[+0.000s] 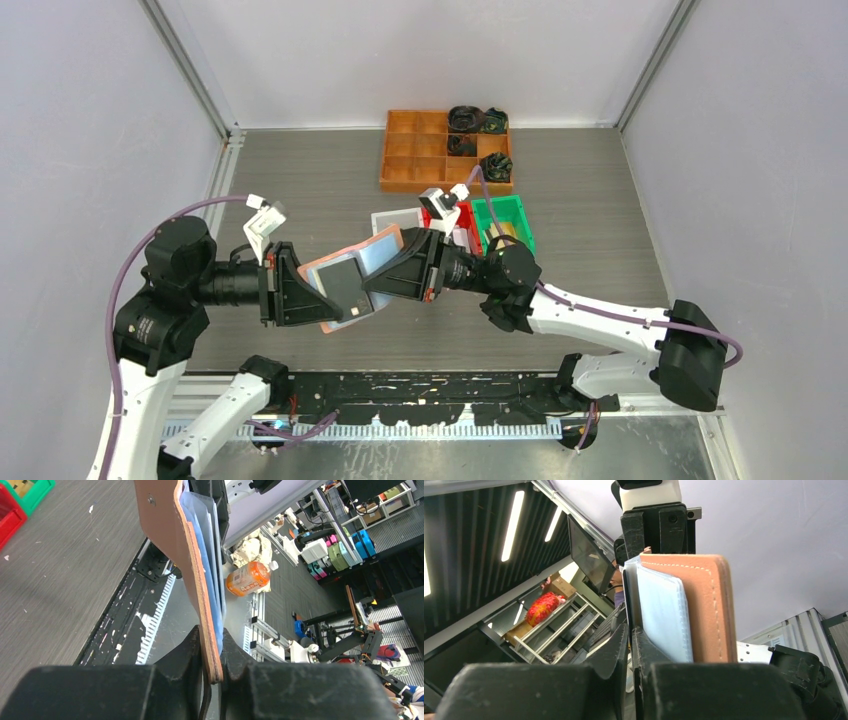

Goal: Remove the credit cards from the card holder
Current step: Remove the credit card from the card holder.

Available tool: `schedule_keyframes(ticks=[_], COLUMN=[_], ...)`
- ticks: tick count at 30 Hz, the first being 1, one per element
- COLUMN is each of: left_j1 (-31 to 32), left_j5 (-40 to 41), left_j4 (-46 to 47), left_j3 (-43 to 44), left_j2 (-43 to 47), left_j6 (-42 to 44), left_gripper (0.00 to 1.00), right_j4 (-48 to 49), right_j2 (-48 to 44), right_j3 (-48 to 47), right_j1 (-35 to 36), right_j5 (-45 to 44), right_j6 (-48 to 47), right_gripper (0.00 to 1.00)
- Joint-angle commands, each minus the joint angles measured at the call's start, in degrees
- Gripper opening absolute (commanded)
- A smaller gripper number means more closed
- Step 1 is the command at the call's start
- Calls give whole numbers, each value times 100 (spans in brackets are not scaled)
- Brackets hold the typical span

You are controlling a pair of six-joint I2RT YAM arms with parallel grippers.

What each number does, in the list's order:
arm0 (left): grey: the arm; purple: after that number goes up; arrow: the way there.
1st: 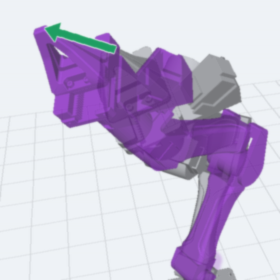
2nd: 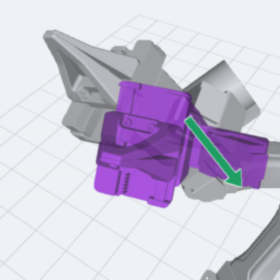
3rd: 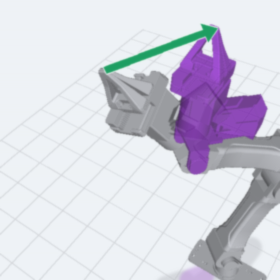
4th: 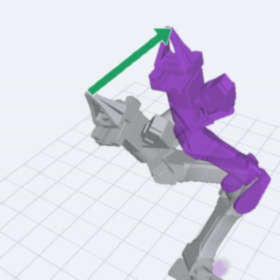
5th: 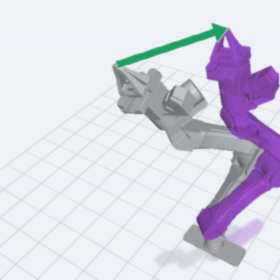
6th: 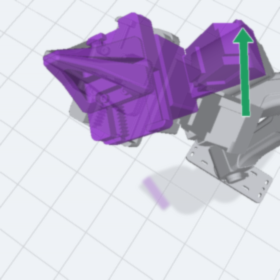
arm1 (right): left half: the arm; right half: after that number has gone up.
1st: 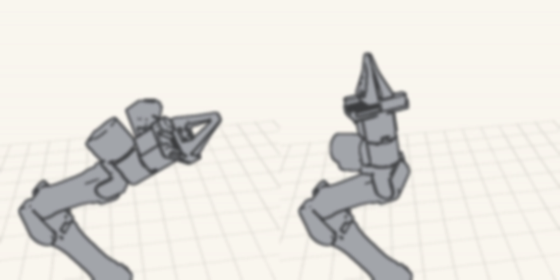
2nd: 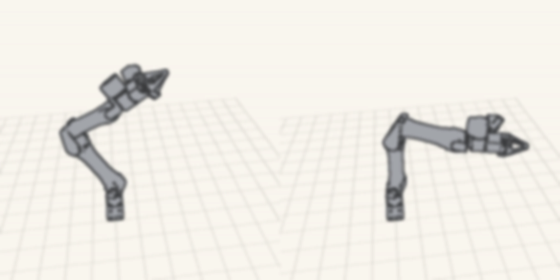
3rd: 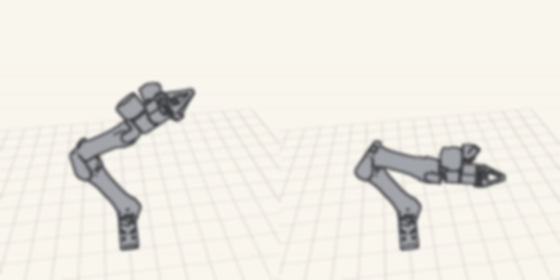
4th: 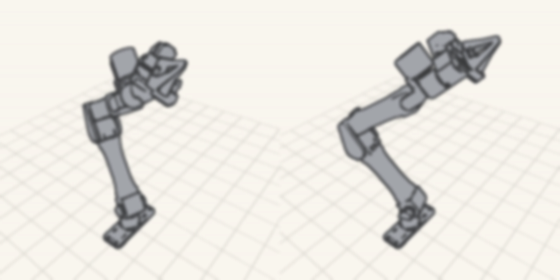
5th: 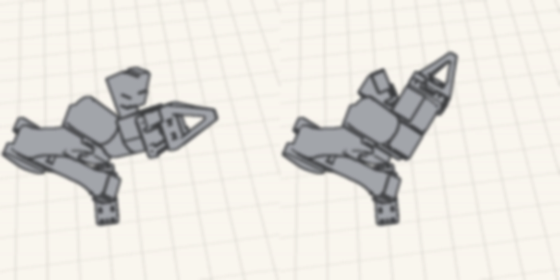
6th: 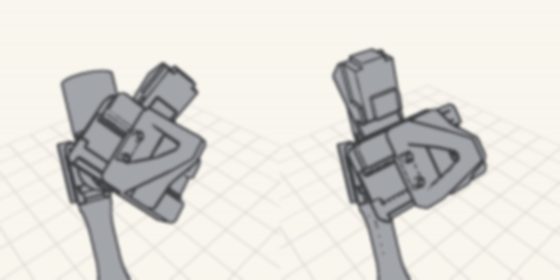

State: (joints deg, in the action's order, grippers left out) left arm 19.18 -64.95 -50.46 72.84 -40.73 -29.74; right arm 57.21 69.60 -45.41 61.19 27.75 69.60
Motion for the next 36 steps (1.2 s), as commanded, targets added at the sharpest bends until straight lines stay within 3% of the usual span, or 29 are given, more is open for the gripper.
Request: schedule_keyframes(ticks=[1,6,18,23,28,30,36], left_j1=[-2,-2,-2,-2,2,-2,2], left_j5=[49,83,110,250,250,252,298], left_j4=[505,480,572,585,519,485,459], left_j3=[65,105,165,193,226,242,257], left_j2=[-14,-6,-40,-34,-21,-28,-34], left_j6=[-112,-113,-203,-223,-179,-138,-71], left_gripper=[12,13,12,1,0,0,0], right_j4=[601,-207,-681,-803,-791,-790,-1210], right_j2=[-243,-572,-917,-528,-449,-485,-841], right_j3=[60,36,93,-220,-275,-281,-248], right_j1=[111,110,64,179,189,188,183], right_j5=[49,-165,-336,-91,-72,-84,-217], right_j6=[123,-355,-615,-549,-558,-594,-897], right_gripper=[10,1,1,33,38,35,11])
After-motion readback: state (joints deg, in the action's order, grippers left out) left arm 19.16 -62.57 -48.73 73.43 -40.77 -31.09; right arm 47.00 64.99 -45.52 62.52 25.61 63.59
